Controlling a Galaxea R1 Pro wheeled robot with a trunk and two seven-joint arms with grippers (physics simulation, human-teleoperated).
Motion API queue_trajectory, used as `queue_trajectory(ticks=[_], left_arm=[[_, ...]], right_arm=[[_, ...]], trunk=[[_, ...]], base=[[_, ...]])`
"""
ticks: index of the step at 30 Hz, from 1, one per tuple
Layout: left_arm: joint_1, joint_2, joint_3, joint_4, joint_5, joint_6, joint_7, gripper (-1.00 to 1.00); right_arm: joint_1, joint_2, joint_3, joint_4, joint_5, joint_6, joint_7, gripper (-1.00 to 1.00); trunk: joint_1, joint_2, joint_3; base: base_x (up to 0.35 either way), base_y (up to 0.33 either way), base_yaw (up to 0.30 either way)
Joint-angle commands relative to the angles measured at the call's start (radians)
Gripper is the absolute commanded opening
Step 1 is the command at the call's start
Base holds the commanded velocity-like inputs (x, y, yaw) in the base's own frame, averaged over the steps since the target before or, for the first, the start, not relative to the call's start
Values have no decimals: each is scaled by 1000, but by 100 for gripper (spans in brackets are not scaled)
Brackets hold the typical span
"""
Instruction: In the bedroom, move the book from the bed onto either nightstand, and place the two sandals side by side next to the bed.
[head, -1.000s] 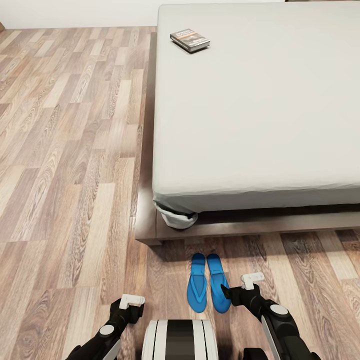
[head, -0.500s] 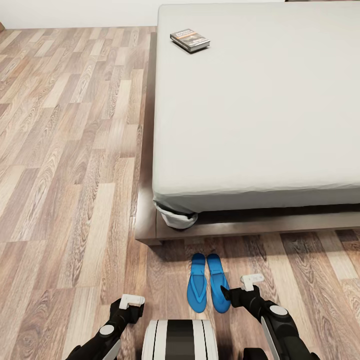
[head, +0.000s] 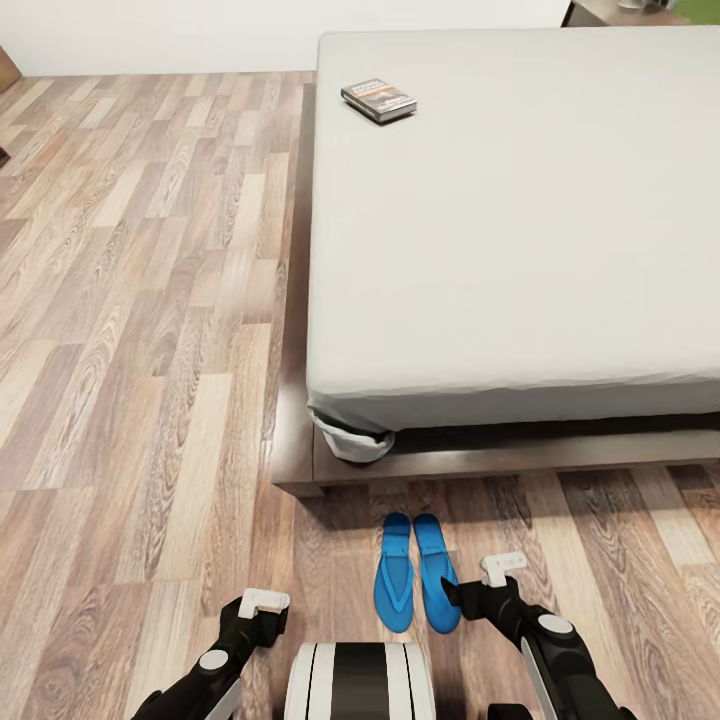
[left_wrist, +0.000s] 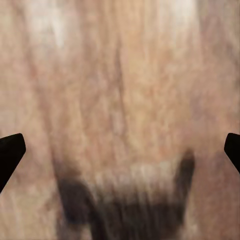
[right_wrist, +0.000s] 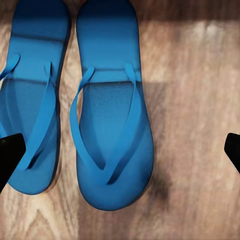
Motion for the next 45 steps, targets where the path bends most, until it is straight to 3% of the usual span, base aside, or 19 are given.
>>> queue_trajectory(ticks=[1, 4, 21, 34, 45], left_arm=[[-1, 1, -8, 0, 7, -3, 7, 100], [-1, 1, -8, 0, 7, -3, 7, 100], [-1, 0, -7, 1, 7, -2, 6, 100], [-1, 1, -5, 1, 6, 2, 6, 100], [-1, 1, -4, 2, 6, 7, 6, 100]], right_arm=[[0, 1, -4, 0, 10, 3, 10, 100], [0, 1, -4, 3, 10, 3, 10, 100], [-1, -9, -20, 40, 8, -5, 11, 100], [3, -16, -91, 70, 9, -92, 20, 100], [7, -17, -105, 84, 11, -109, 16, 100]], trunk=[[0, 0, -1], [0, 0, -1], [-8, 4, 65], [-14, 7, 115], [-19, 9, 158]], base=[[0, 0, 0], [0, 0, 0], [0, 0, 0], [0, 0, 0], [0, 0, 0]])
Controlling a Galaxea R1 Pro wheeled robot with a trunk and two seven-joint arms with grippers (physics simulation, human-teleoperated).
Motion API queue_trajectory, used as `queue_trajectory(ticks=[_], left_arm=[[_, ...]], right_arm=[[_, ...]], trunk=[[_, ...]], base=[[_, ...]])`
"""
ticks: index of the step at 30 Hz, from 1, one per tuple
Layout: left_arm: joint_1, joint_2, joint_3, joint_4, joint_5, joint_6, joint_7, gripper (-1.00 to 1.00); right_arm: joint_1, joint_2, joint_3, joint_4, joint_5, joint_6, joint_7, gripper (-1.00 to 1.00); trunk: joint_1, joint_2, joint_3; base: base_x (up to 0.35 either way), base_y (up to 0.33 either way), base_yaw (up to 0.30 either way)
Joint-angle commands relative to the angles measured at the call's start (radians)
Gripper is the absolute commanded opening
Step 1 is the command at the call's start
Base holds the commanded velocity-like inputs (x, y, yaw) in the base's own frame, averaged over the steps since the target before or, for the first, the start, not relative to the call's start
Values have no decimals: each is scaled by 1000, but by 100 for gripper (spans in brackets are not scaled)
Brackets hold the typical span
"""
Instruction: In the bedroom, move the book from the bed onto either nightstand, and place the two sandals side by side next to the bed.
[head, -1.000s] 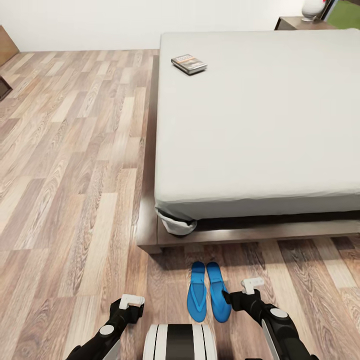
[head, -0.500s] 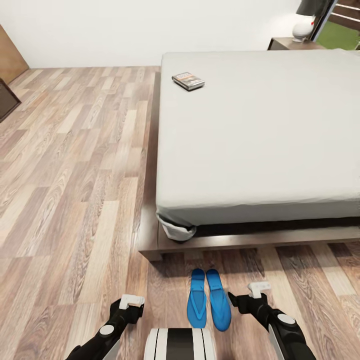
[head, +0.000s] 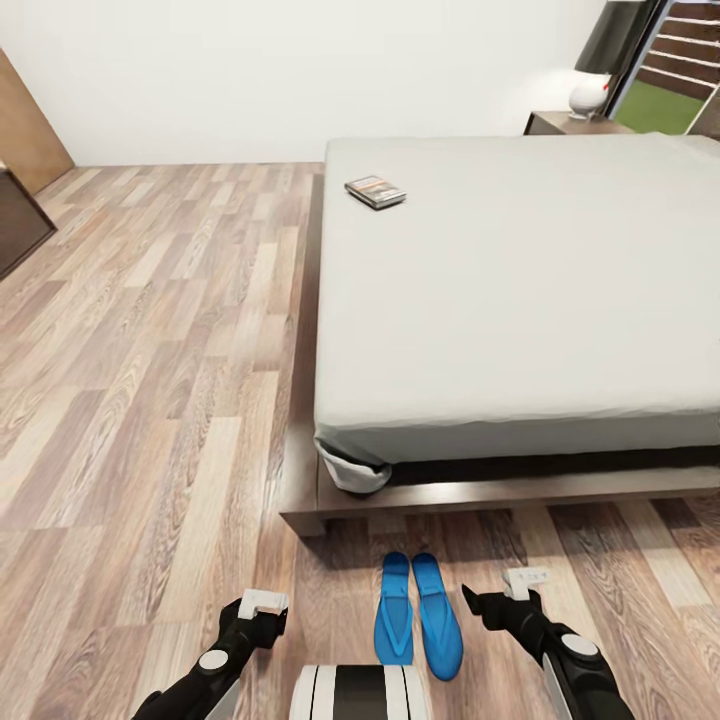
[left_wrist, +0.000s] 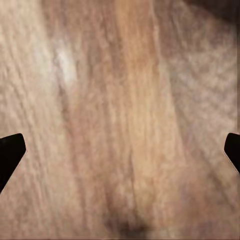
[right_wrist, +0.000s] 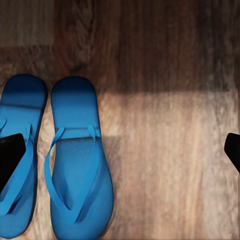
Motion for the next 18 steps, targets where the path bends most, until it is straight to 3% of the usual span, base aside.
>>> queue_trajectory(ticks=[1, 18], left_arm=[[-1, 1, -8, 0, 7, -3, 7, 100], [-1, 0, -8, 0, 7, -2, 7, 100]], right_arm=[[0, 1, -5, 2, 11, 3, 9, 100], [5, 5, -5, 54, 12, -61, 7, 100]], trunk=[[-1, 0, 3], [-8, 4, 69]], base=[[0, 0, 0], [0, 0, 0]])
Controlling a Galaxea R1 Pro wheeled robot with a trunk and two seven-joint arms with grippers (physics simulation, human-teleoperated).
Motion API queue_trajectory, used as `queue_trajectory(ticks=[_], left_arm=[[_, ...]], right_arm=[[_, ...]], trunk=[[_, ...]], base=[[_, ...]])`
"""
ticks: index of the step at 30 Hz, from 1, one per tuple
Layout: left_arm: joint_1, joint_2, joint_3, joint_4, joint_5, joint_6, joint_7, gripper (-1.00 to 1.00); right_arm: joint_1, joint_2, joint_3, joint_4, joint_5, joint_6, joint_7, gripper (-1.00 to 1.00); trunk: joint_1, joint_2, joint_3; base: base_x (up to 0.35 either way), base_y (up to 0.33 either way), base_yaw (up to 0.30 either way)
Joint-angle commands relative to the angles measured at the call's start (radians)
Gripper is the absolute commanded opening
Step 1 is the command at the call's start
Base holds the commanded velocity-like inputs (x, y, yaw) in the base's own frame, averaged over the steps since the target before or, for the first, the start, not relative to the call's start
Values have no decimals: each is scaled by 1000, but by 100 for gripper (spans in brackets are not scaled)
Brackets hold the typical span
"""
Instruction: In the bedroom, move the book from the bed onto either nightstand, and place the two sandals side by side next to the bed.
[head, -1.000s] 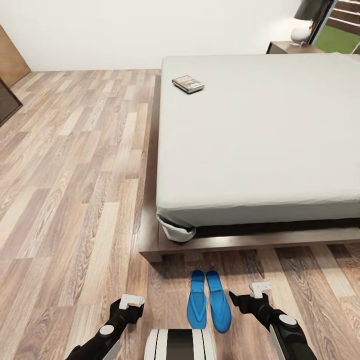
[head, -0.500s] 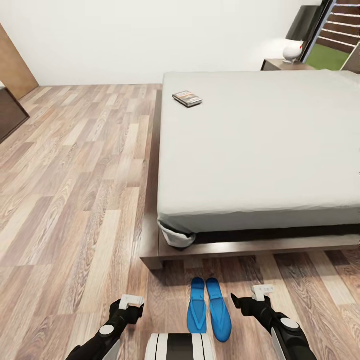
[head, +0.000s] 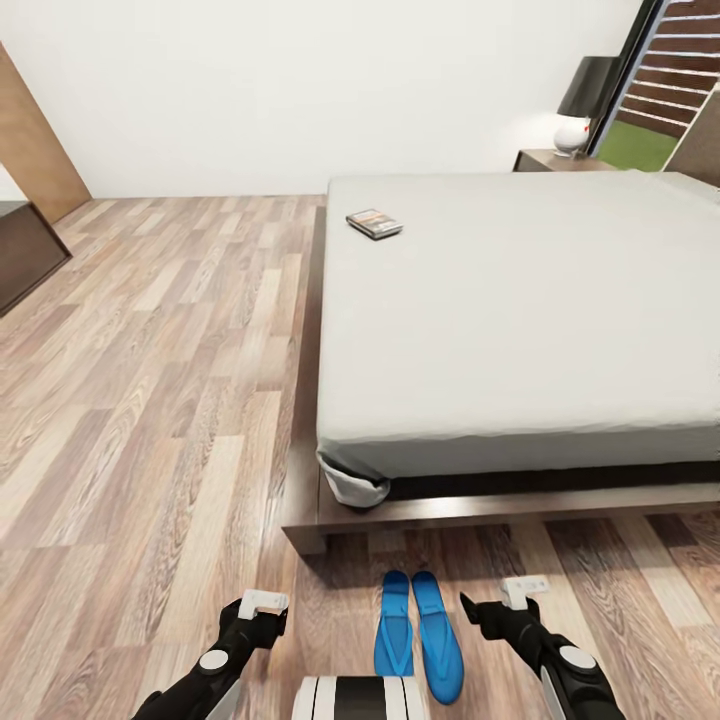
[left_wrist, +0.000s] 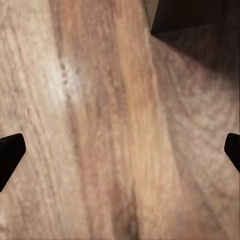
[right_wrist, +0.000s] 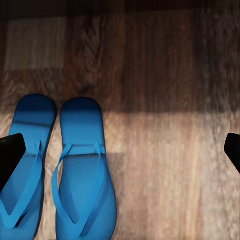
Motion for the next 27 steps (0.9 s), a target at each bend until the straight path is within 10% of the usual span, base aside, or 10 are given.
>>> queue_trajectory(ticks=[1, 27], left_arm=[[-1, 1, -9, 0, 7, -3, 6, 100], [-2, 1, -6, 145, 11, 0, 1, 100]], right_arm=[[0, 2, -4, 0, 11, 2, 9, 100], [0, -9, -11, 91, 12, -8, 10, 100]], trunk=[[-1, 0, 3], [-12, 6, 104]], base=[[0, 0, 0], [0, 0, 0]])
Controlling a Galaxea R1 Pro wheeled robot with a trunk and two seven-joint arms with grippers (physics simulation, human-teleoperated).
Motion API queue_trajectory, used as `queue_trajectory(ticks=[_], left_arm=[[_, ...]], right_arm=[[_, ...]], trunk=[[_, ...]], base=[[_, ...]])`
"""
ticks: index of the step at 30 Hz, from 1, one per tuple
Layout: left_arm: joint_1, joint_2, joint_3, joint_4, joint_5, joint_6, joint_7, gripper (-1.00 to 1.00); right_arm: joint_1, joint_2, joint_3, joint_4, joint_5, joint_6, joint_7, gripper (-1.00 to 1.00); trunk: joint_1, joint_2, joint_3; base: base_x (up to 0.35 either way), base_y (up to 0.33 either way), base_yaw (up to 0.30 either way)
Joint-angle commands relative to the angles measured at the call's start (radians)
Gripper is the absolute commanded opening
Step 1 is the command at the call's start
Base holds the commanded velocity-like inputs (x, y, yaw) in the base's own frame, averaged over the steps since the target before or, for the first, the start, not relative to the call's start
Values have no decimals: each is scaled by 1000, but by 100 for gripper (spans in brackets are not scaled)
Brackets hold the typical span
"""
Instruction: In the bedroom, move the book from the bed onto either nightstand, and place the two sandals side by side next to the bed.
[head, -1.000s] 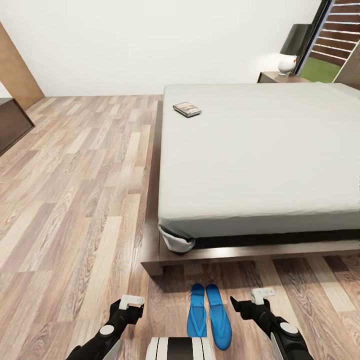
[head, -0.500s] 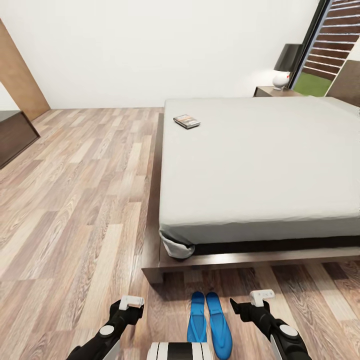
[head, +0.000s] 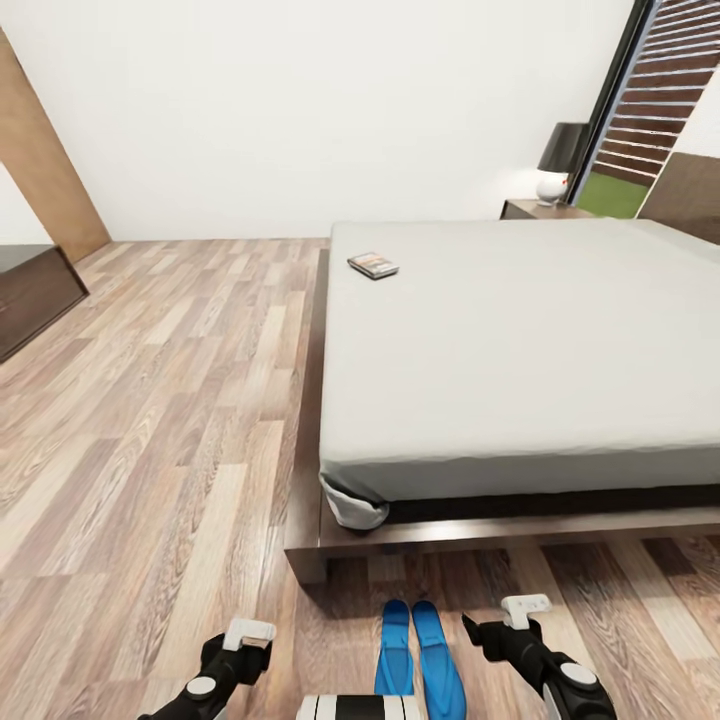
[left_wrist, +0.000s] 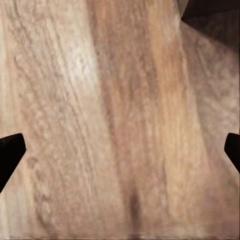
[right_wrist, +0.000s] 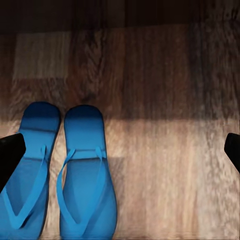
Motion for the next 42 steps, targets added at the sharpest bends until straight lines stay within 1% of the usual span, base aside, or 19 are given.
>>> queue_trajectory(ticks=[1, 2, 6, 7, 11, 16, 18, 20, 21, 25, 29, 42], left_arm=[[-1, 1, -9, 12, 9, -3, 5, 100], [-1, 1, -9, 12, 9, -3, 5, 100], [-1, 2, -8, 46, 10, -3, 3, 100], [-1, 4, -7, 50, 10, -3, 3, 100], [0, 9, -7, 57, 11, -3, -2, 100], [0, 12, -7, 62, 11, -4, -13, 100], [0, 13, -7, 63, 11, -4, -15, 100], [0, 15, -7, 64, 11, -4, -17, 100], [0, 15, -7, 64, 11, -4, -17, 100], [0, 17, -7, 64, 12, -4, -17, 100], [1, 20, -7, 64, 12, -4, -14, 100], [1, 23, -7, 65, 12, -4, -13, 100]], right_arm=[[0, -5, -4, 8, 10, 4, 8, 100], [0, -5, -4, 8, 10, 4, 8, 100], [0, -32, -7, 49, 9, 3, 6, 100], [0, -35, -7, 55, 9, 3, 6, 100], [0, -42, -9, 72, 9, 4, 6, 100], [0, -50, -13, 118, 9, 3, 5, 100], [0, -56, -24, 139, 8, 2, 5, 100], [1, -66, -52, 160, 8, 1, 5, 100], [1, -66, -52, 160, 8, 1, 5, 100], [1, -73, -87, 173, 7, -4, 5, 100], [1, -75, -104, 180, 8, -28, 5, 100], [0, -75, -114, 189, 10, -53, 6, 100]], trunk=[[-1, 0, 3], [-1, 0, 7], [-3, 1, 23], [-3, 1, 26], [-5, 2, 42], [-7, 3, 61], [-8, 4, 69], [-9, 4, 77], [-10, 5, 81], [-11, 6, 96], [-13, 7, 112], [-19, 10, 162]], base=[[0, 0, 0], [0, 0, 0], [0, 0, 0], [0, 0, 0], [0, 0, 0], [0, 0, 0], [0, 0, 0], [0, 0, 0], [0, 0, 0], [0, 0, 0], [0, 0, 0], [0, 0, 0]])
